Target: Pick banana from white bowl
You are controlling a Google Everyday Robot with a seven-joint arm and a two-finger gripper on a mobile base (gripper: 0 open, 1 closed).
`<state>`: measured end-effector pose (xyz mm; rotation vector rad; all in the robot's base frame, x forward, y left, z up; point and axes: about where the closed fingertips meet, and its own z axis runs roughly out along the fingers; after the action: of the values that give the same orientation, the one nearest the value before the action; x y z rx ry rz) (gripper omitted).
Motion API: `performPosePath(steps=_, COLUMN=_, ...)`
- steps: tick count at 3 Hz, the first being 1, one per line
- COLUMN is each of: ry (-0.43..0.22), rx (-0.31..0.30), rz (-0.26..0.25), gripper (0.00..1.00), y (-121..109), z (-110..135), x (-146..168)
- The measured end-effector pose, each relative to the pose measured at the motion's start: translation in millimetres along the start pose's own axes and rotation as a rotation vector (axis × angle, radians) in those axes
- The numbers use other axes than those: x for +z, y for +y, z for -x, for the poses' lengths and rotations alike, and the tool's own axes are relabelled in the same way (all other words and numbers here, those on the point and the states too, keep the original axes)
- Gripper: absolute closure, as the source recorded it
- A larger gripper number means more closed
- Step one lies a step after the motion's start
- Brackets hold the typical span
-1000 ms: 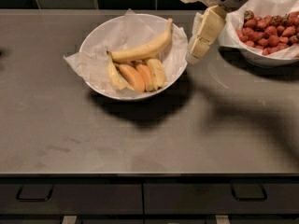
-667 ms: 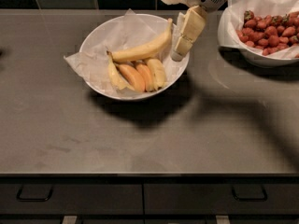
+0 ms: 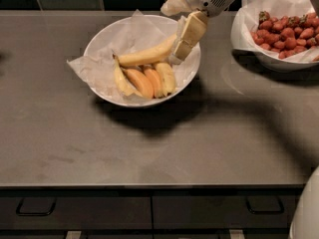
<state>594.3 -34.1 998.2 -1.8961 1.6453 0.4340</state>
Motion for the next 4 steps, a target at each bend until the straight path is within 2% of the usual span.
performPosePath(steps=1, ry=-0.017, rx=0.003, rz=-0.011, gripper=0.23, y=-3, z=1, x=4)
performPosePath(steps=2, ry=-0.049, rx=-0.016, rz=0.002, gripper=0.18, y=-15, z=4, x=22)
performPosePath(steps=4, ry=-0.067, rx=-0.048, rz=0.066, gripper=0.18, y=-45, z=4, x=74)
